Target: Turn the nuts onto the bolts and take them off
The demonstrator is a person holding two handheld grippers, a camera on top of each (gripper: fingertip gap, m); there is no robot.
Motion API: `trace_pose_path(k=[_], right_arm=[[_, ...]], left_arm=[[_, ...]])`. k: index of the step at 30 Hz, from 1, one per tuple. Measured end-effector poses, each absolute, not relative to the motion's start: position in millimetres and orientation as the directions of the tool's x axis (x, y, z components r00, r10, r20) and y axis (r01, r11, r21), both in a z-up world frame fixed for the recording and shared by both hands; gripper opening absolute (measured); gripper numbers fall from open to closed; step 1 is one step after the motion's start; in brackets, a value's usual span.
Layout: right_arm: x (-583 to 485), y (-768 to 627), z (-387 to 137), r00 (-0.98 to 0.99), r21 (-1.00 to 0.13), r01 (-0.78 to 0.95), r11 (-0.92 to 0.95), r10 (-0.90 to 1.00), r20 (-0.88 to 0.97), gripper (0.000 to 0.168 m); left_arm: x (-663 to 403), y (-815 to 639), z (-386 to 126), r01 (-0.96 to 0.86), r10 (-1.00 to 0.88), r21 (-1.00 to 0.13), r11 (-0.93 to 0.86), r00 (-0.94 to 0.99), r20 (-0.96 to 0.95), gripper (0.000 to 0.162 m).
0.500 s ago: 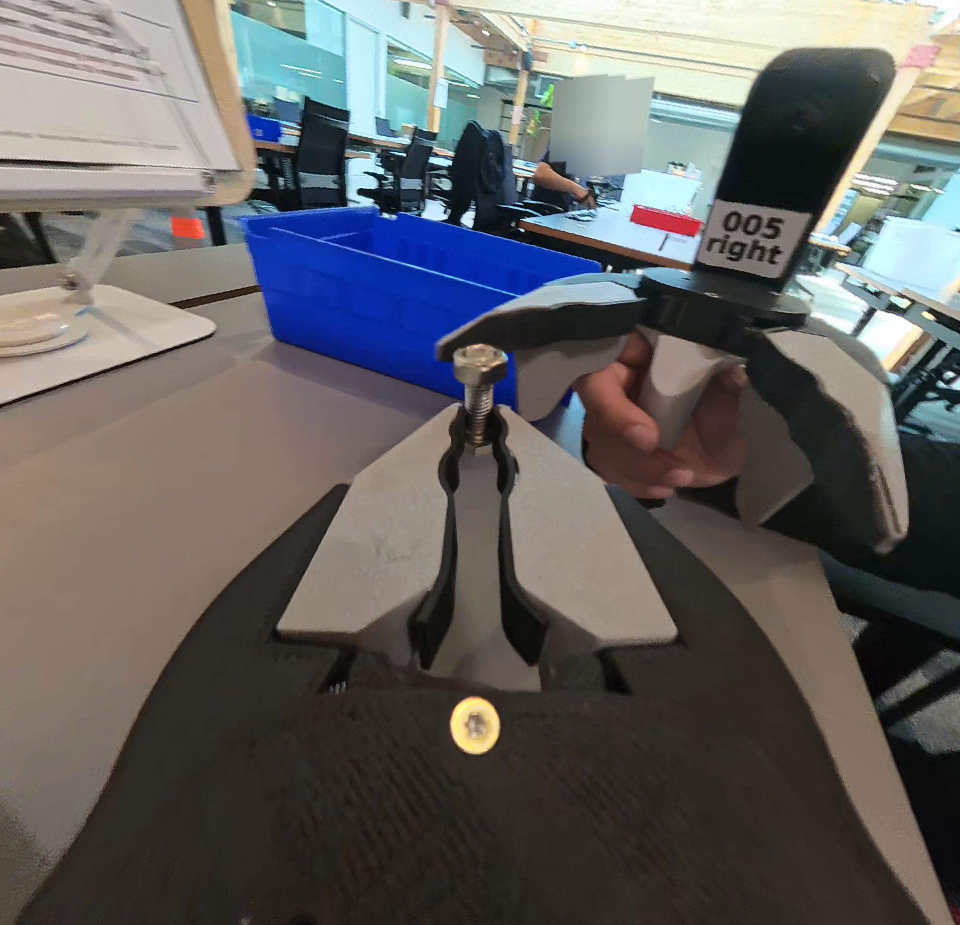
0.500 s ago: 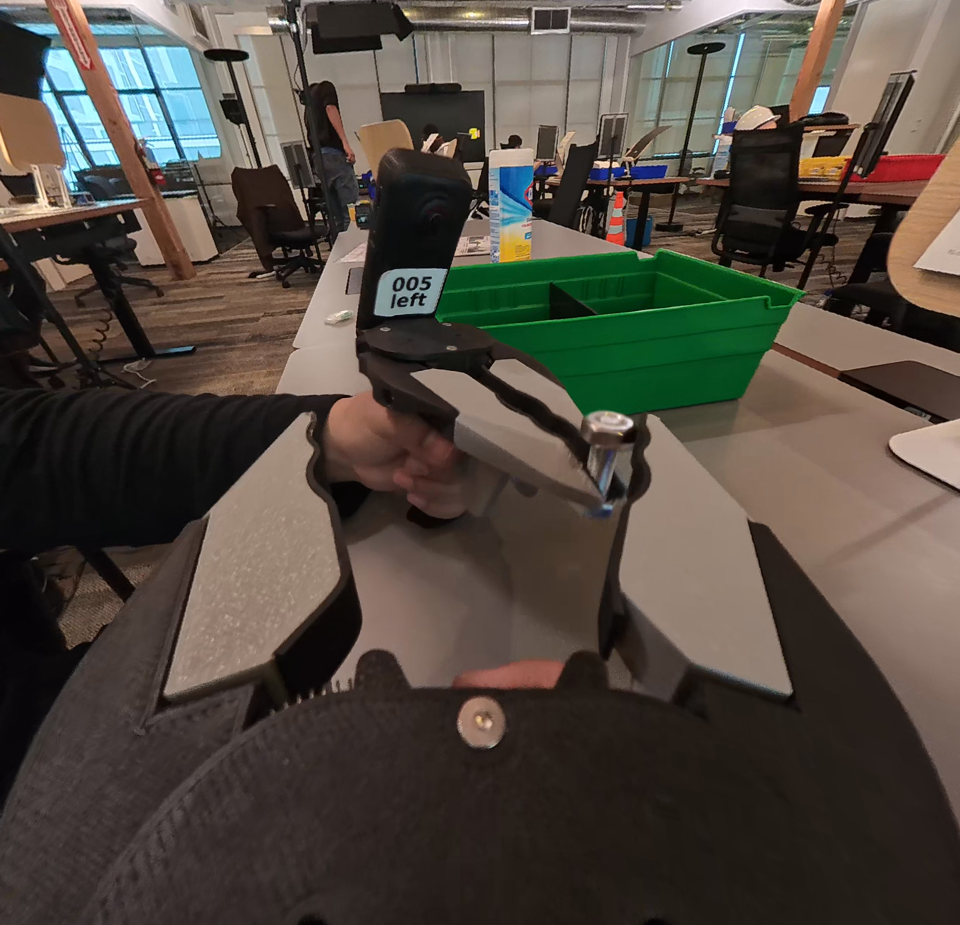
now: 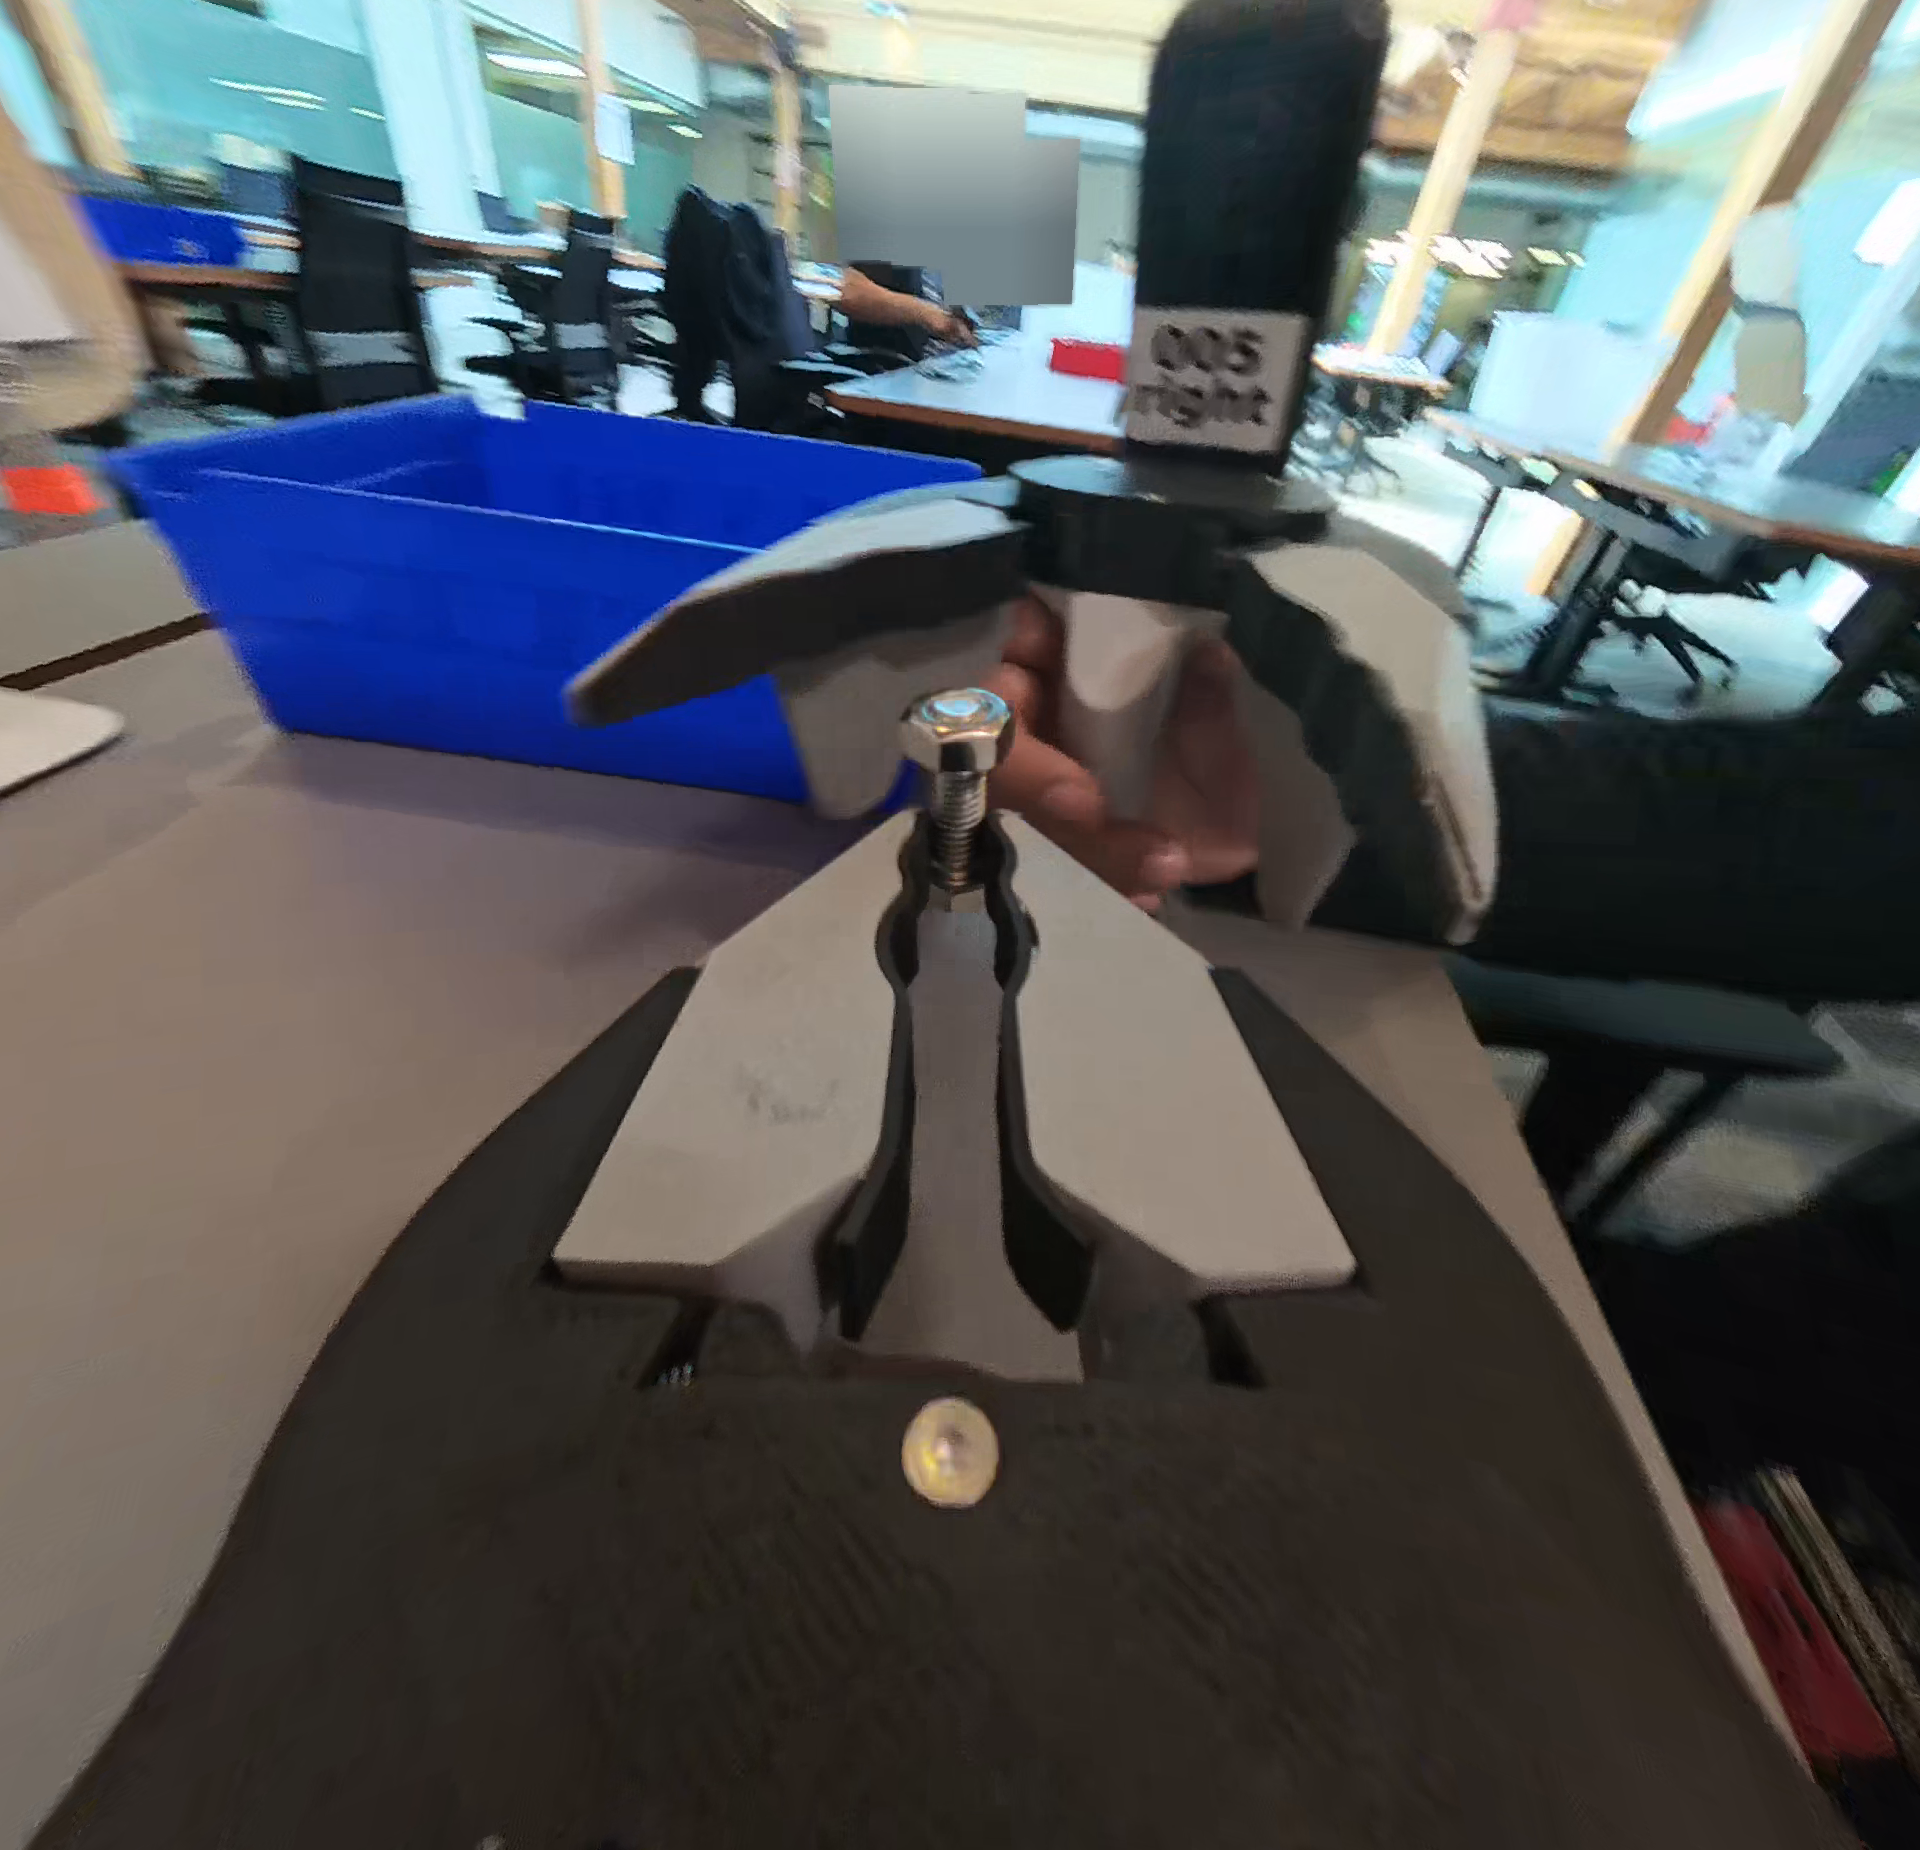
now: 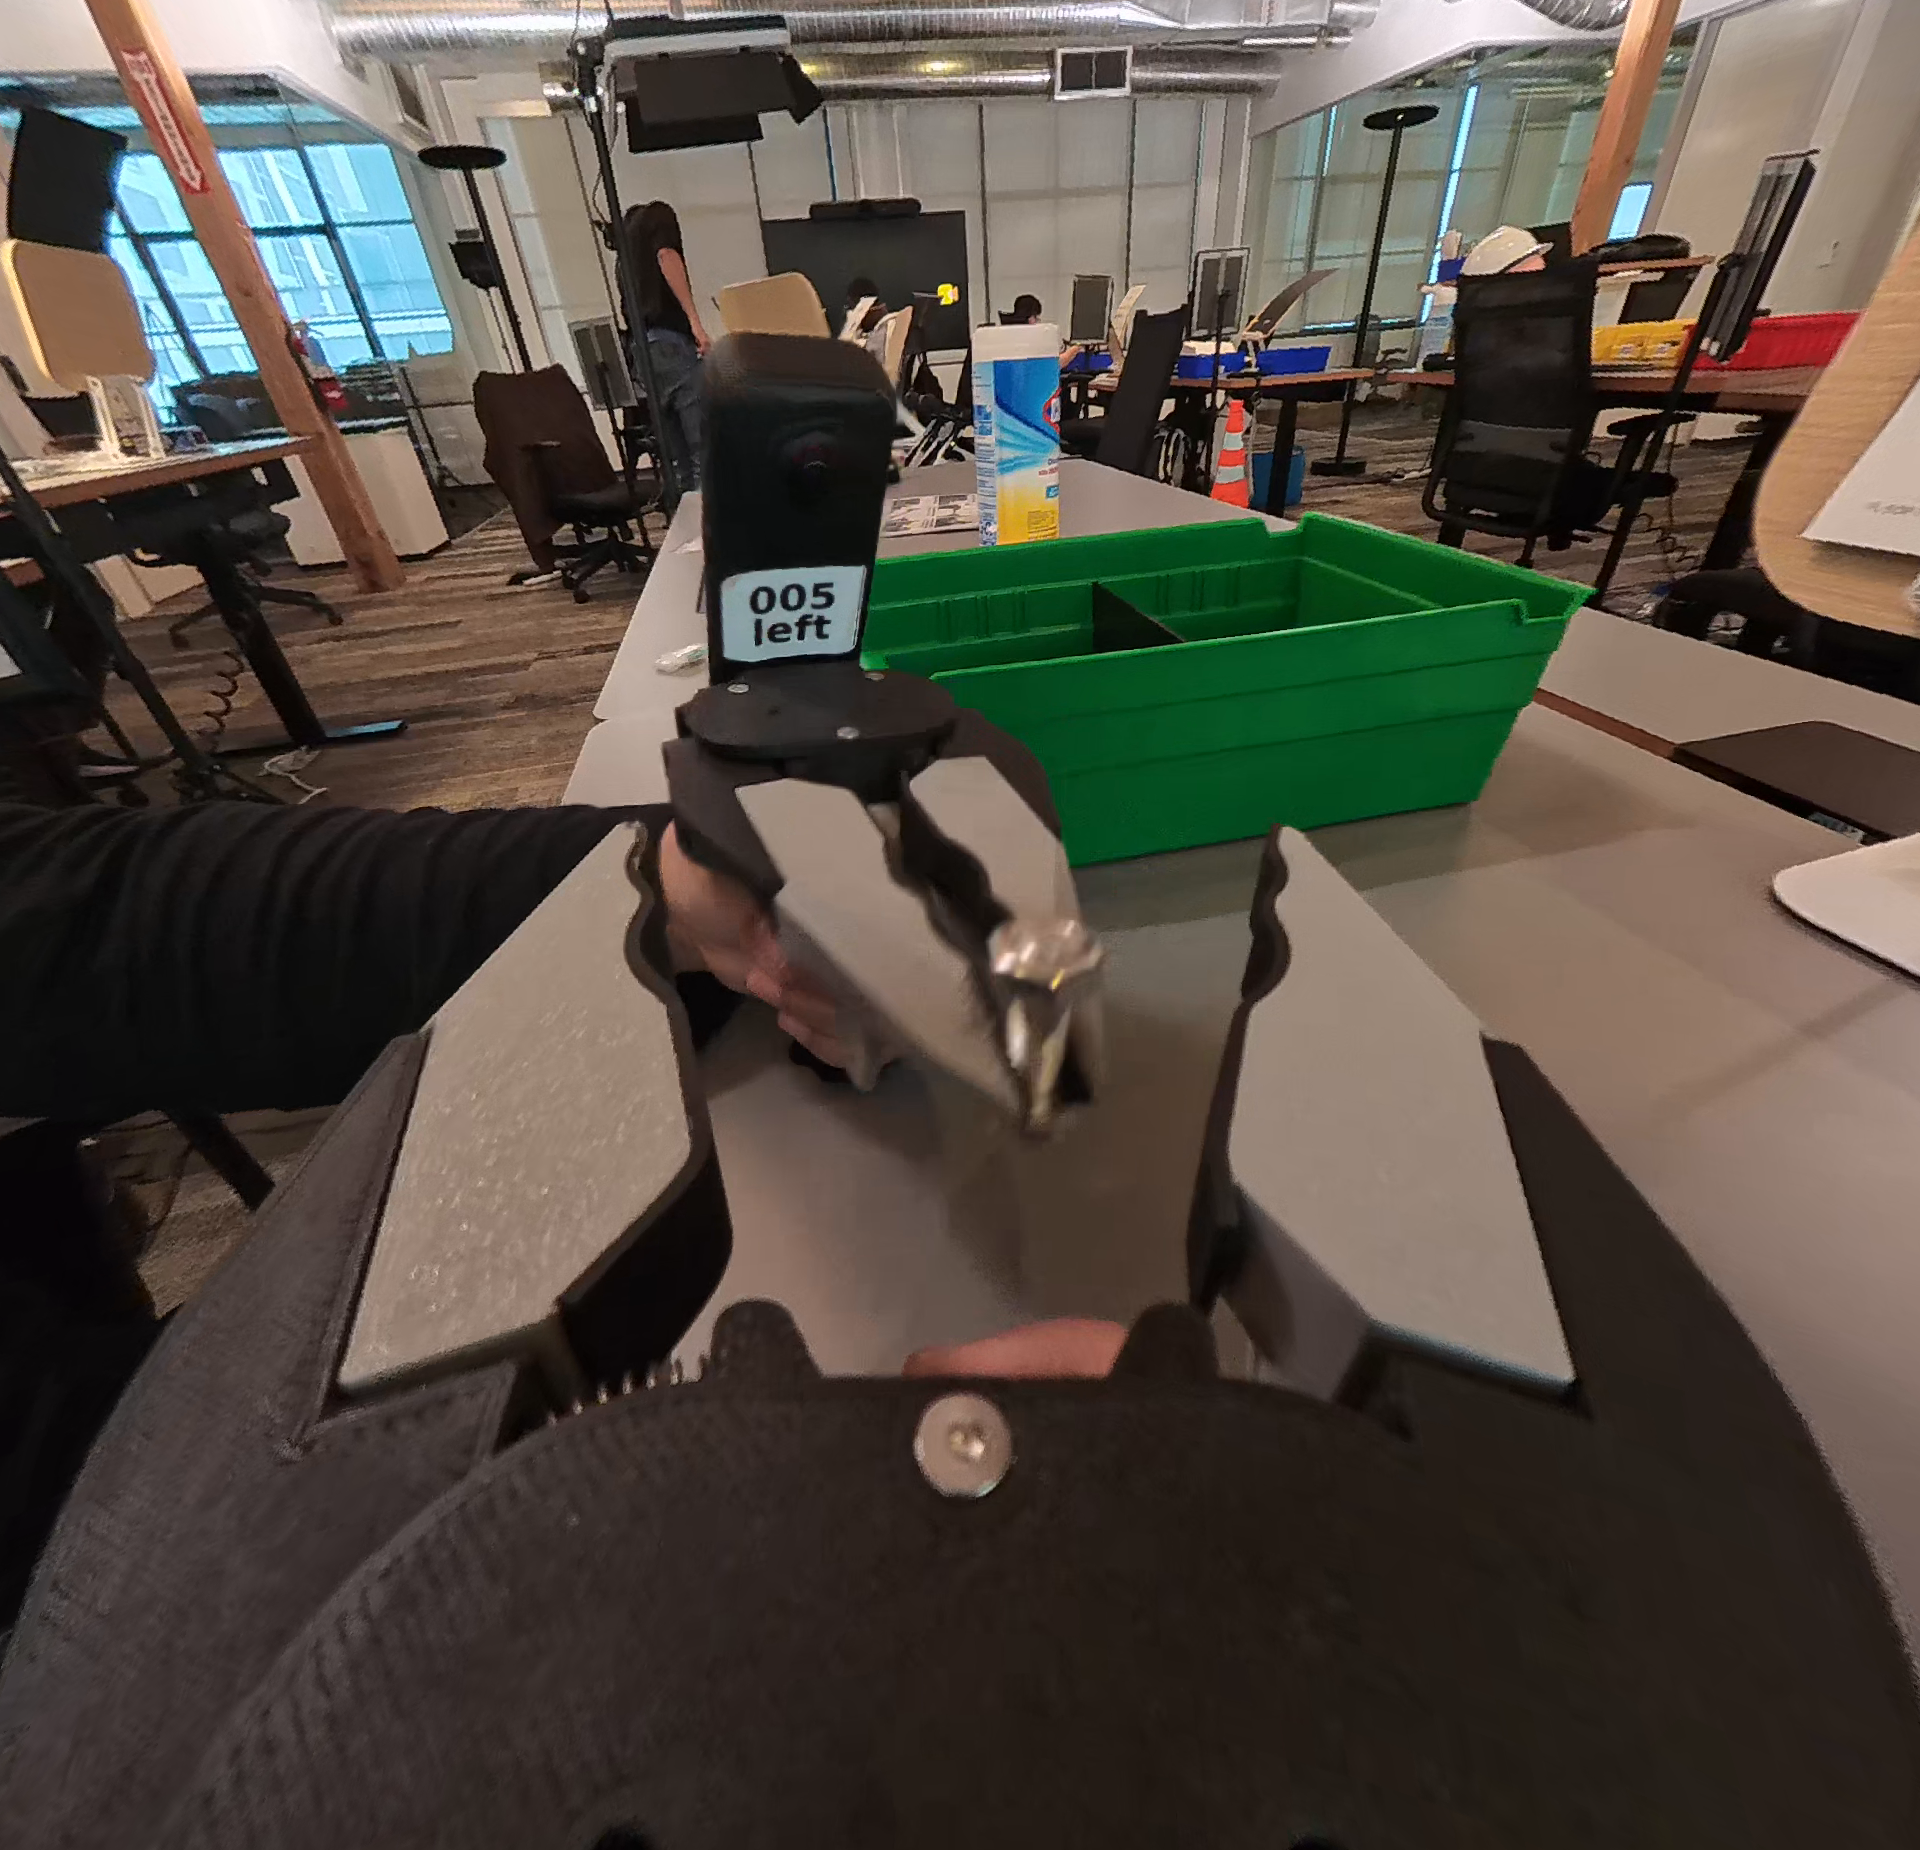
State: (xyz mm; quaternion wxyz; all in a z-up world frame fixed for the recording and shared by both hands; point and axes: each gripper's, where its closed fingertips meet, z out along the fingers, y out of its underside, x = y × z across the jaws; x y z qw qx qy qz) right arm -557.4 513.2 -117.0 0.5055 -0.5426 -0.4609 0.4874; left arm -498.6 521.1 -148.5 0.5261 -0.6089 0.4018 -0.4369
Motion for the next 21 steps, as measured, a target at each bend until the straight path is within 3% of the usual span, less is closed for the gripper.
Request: trace_pose_path(k=[4,9,14,21], right_arm=[[-567,498,-126,0.016,-0.995,0.047,-0.082,0.997,-0.082,0.111],[-569,501,-130,0.062,-0.997,0.076,-0.027,0.998,-0.022,0.116],[-557,514,-121,0.092,-0.996,0.020,-0.088,0.992,-0.086,0.108],[-552,523,-116,0.128,-0.994,-0.014,-0.107,0.986,-0.108,0.107]], left_arm=[[-487,511,-147,-0.022,-0.962,-0.992,-0.128,0.245,0.119,0.007],[-505,538,-148,-0.002,-0.911,-0.989,-0.150,0.389,0.137,0.007],[-539,571,-147,0.077,-0.808,-0.977,-0.200,0.550,0.209,0.007],[-533,561,-143,0.089,-0.850,-0.977,-0.196,0.482,0.214,0.006]])
